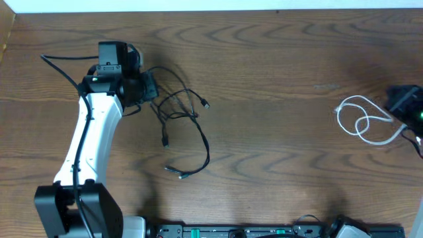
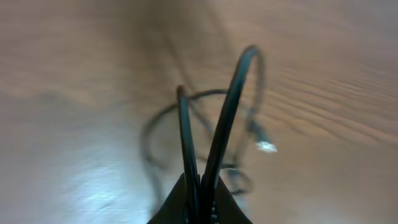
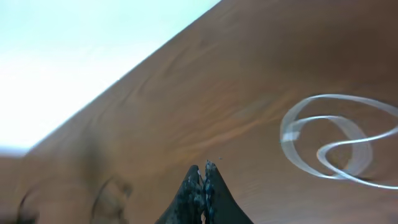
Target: Untangle cables
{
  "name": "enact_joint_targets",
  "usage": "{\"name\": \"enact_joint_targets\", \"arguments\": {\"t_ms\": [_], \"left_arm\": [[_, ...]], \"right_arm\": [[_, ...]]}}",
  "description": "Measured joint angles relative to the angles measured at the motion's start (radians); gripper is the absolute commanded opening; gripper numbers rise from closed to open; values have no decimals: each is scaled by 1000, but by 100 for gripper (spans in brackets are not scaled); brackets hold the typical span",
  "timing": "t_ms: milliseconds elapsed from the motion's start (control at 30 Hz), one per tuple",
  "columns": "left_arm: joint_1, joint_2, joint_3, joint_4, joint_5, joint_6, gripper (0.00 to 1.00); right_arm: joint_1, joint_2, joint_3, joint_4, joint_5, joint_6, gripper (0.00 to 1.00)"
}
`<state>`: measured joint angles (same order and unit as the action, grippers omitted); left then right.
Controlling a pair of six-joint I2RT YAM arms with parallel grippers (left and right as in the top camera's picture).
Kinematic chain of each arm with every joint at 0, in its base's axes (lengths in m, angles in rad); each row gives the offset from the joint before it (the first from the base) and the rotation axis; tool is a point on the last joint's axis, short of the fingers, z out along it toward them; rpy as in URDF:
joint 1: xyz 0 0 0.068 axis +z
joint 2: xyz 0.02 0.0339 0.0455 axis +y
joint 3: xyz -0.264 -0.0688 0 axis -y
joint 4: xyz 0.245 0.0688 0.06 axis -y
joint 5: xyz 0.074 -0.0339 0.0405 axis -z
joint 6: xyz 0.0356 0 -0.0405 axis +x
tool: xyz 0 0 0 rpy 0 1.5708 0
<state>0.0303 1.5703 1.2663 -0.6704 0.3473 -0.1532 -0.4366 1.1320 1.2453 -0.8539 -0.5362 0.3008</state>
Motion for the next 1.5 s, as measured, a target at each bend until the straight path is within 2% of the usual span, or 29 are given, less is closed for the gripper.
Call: {"name": "enact_joint_targets", "arguments": {"t_ms": [33,67,200,267,367,667,833,967,1133,1200,1367,1500], "left_arm": [[-1,-15,0,9,53,19,8],[-3,-35,0,19,112,36,7],[-18,-141,0,70,324,76,7],[-29,-197,0,99,406,70,7],[-45,-264,0,130,482,14,8],[-45,-311,0,135,597,-238,7],[-45,-311,0,119,726,-292,7],[-45,-311,0,19,820,-307,8],[-45,-311,-1,-57,855,-303,8],[-45,-311,-1,-72,859,-299,7],[-45,-311,-1,-77,859,-295,8],[-45,-311,-1,-82,863,-295,8]], "right_arm": [[18,12,0,2,-21,-9,7],[51,30,0,7,-45,-22,16],[171,77,0,32,-113,-85,58],[247,92,0,52,-138,-126,67],[361,103,0,84,-162,-176,74],[686,139,0,220,-182,-214,77],[785,266,1,346,-166,-150,78],[860,399,1,431,-146,-114,77],[919,493,1,517,-73,-26,67],[936,529,1,530,-14,40,59],[946,607,1,549,134,192,58],[946,653,1,542,192,240,48]]}}
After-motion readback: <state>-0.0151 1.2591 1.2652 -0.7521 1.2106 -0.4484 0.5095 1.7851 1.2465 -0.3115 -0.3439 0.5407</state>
